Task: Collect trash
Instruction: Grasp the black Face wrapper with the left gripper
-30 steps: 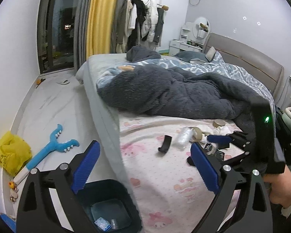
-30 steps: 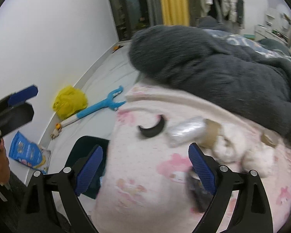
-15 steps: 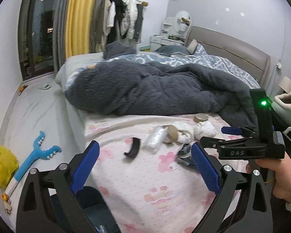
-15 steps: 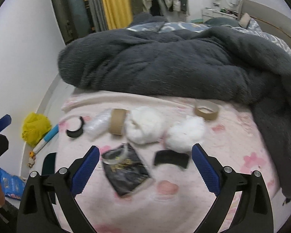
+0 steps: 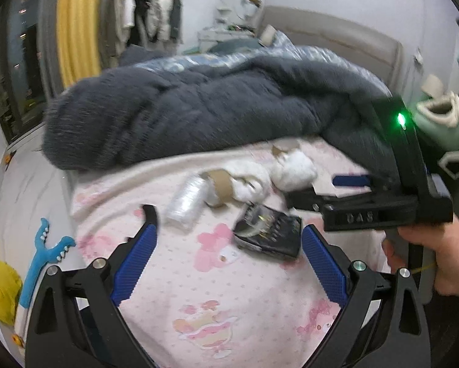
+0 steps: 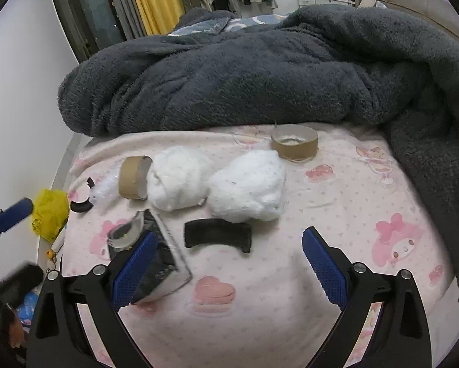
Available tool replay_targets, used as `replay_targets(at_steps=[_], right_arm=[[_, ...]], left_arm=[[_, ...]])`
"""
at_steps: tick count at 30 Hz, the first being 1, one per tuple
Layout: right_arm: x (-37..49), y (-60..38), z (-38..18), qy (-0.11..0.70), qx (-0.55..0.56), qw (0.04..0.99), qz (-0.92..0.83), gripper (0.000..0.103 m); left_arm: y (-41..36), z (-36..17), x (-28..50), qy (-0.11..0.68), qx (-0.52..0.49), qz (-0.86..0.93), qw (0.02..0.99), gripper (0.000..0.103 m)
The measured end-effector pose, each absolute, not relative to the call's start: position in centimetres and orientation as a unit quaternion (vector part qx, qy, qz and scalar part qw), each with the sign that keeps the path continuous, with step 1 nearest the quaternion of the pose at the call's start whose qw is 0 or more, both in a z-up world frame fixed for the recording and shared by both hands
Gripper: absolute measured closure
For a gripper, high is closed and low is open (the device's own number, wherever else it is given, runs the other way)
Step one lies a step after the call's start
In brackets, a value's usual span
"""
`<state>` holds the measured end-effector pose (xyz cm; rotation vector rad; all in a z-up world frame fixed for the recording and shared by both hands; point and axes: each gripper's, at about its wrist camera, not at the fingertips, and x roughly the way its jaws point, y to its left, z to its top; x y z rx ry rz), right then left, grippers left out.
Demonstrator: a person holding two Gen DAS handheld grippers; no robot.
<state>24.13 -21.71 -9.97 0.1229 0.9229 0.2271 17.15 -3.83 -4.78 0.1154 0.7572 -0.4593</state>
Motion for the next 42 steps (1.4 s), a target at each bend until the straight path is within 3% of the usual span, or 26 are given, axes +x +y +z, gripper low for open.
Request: replay_targets(at_steps=[5, 13, 27, 31, 38, 42], right_arm=[[24.4, -22.0, -10.2, 0.441, 0.069, 0.886, 0.123, 0.010], [25.5, -21.6, -11.3, 0.453, 0.070, 0.878, 0.139, 0.033], [26.2, -22.3, -12.1, 0.465, 0.090, 0.864, 0.172, 0.034], [26.3, -22.5, -12.0, 0.465, 0.096, 0.862, 0.180, 0.039], [26.5, -23.6, -11.9, 0.467, 0.130, 0.853, 0.192, 0.043], [26.4, -24.1, -11.7, 0.468, 0.144, 0.851, 0.192, 0.045]], left_arm=[[-6.5, -6.7, 17.6, 0.380, 0.099, -0.240, 0.888, 0.006], [-8.7, -8.8, 19.2, 0.396, 0.102, -0.263, 0.874, 0.006], [-10.7, -11.3, 20.9, 0.422, 0.122, -0.261, 0.860, 0.006], [-10.7, -11.5, 21.1, 0.422, 0.119, -0.260, 0.860, 0.006], [-10.7, -11.5, 21.5, 0.422, 0.117, -0.253, 0.862, 0.022], [-10.8, -11.2, 21.3, 0.420, 0.121, -0.250, 0.864, 0.024]])
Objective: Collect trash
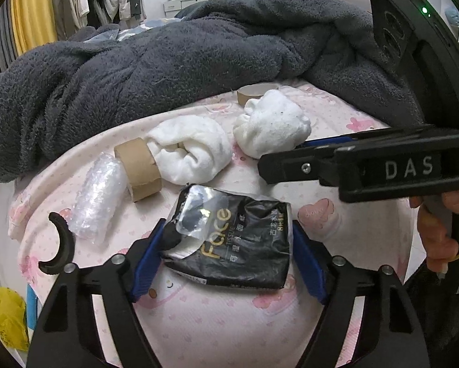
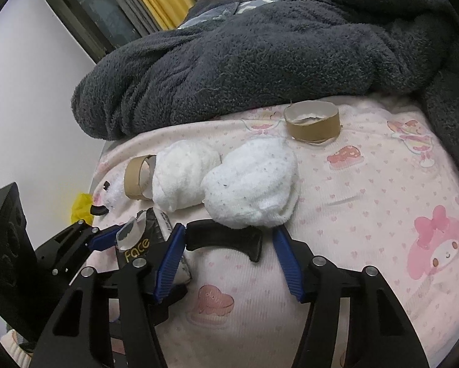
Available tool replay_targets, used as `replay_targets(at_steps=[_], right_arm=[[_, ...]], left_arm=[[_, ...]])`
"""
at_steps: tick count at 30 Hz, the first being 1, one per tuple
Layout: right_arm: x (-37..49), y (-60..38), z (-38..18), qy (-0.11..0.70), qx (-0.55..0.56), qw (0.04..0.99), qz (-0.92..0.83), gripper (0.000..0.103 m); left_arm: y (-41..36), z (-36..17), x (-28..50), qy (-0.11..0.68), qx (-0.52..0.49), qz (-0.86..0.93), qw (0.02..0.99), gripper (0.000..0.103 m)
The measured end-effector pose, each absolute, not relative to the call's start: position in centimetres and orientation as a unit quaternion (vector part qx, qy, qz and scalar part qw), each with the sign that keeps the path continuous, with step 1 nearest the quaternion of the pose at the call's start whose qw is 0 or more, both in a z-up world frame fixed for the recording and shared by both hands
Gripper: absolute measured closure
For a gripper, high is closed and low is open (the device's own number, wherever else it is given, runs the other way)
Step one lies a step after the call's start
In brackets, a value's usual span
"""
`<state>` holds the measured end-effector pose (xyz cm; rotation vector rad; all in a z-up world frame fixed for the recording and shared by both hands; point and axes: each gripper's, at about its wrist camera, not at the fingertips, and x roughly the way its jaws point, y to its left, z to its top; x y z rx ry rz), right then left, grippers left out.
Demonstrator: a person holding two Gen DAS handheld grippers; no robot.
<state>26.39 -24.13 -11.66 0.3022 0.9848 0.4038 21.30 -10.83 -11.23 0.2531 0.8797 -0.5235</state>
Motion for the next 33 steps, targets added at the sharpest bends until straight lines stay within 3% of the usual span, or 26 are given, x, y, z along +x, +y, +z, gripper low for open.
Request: replay_targets(at_steps=[13, 25, 28, 33], right_arm=[[25.7, -23.3, -12.1, 0.482, 0.126, 0.847, 0.185, 0.050], [25.9, -22.2, -13.2, 0.477, 0.103, 0.855, 0.177, 0.045], [26.1, -22.0, -12.9, 0.476, 0.100, 0.856, 0.178, 0.054], [26.0, -22.3, -11.9, 0.477, 0.126, 0.851, 0.180, 0.055]], left_arm=[[-8.5, -9.0, 19.8, 0.407, 0.090, -0.241, 0.876, 0.024], [-6.6, -8.2, 19.3, 0.404, 0.076, -0.230, 0.882, 0.024], [-5.9, -8.0, 19.2, 0.402, 0.072, -0.225, 0.885, 0.024], [-4.2, -7.6, 19.0, 0.398, 0.057, -0.212, 0.890, 0.024]])
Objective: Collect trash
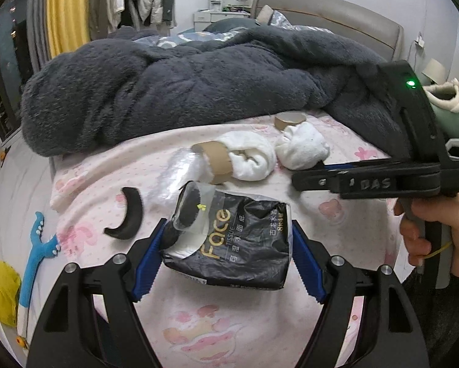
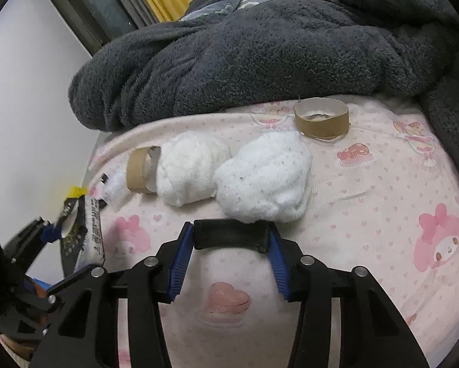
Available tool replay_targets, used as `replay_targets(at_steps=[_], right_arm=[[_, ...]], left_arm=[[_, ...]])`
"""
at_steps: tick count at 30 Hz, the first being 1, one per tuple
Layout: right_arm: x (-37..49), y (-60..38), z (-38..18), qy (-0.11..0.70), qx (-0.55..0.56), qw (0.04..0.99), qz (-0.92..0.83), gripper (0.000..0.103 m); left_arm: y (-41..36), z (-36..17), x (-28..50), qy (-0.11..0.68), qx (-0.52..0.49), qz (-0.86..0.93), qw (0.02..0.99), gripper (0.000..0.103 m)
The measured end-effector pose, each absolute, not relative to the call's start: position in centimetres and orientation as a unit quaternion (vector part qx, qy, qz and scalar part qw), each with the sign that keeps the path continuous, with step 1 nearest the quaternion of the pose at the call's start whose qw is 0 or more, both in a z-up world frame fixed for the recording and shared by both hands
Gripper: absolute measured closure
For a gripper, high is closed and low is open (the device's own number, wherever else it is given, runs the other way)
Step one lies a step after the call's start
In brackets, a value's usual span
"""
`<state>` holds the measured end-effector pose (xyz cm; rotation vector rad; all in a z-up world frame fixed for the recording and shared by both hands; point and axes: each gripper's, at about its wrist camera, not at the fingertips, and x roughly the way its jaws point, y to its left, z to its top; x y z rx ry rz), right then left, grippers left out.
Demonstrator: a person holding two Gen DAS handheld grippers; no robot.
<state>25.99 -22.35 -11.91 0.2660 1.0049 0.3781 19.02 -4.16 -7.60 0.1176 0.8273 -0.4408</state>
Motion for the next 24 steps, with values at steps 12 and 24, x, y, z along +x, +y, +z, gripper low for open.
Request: replay_targets(at_steps=[12, 24], right_arm=[[25.1, -20.4, -9.6, 0.470, 0.118, 0.855, 0.184, 0.055], [25.8, -19.2, -12.0, 0.507, 0.092, 0.843, 0.157, 0.029]], left_arm=[[0.4, -6.7, 18.4, 0.392, 0.026, -0.157, 0.906, 0.024], [4.2, -6.2, 17.6, 0.393, 0.004, -0.127, 0.911, 0.024]])
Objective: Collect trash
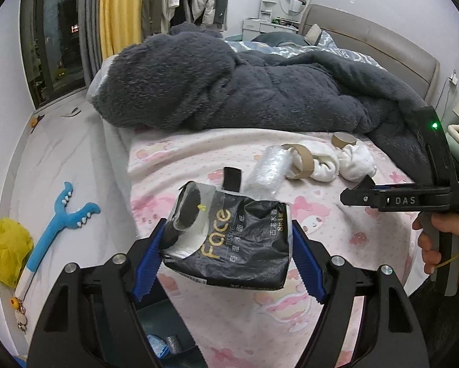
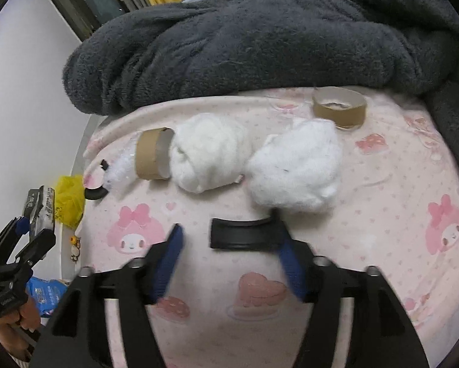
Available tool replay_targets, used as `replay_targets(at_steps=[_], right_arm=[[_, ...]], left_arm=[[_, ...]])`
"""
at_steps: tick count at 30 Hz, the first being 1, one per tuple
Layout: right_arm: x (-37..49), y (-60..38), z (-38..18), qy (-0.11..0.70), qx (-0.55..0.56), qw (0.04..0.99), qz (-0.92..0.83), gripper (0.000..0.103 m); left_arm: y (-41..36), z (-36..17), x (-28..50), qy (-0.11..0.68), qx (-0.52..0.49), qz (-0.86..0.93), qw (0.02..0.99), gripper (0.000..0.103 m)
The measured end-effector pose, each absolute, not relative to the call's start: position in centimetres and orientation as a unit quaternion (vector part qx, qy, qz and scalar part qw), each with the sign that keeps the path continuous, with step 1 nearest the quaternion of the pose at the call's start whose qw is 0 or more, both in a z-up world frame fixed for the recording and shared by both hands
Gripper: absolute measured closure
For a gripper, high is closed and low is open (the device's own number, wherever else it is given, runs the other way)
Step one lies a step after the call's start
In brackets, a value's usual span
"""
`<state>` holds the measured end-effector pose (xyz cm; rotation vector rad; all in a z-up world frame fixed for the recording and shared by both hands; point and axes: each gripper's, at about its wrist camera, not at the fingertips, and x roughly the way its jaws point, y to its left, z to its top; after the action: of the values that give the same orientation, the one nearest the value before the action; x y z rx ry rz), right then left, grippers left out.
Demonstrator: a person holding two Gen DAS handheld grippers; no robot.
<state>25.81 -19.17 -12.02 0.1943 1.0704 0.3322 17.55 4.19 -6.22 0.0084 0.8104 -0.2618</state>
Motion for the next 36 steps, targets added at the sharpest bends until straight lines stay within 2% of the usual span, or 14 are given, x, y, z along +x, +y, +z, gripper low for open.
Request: replay_targets(at_steps=[4, 11, 26, 36], right_arm=[[25.8, -18.4, -11.6, 0.498, 0.063, 0.853, 0.144, 0.028], [26.5, -17.4, -12.5, 0.510, 0.020, 0.853, 0.108, 0.057], [25.0, -15.2, -8.4, 0.474, 0.009, 0.871, 0.127, 0.059], [24.3, -11.0, -6.2, 0.440, 0.008, 0.879, 0.184, 0.059]], left_arm=[[5.2, -6.0, 17.3, 0.392, -0.002, -0.120, 0.912, 0.024], [6.6, -6.1, 16.9, 0.394, -0.005, -0.111, 0.912, 0.024], [10.9, -6.5, 15.8, 0.400, -0.029, -0.071, 0.913, 0.024], [14.7, -9.3, 15.1, 0.437, -0.045, -0.032, 0.898, 0.024]])
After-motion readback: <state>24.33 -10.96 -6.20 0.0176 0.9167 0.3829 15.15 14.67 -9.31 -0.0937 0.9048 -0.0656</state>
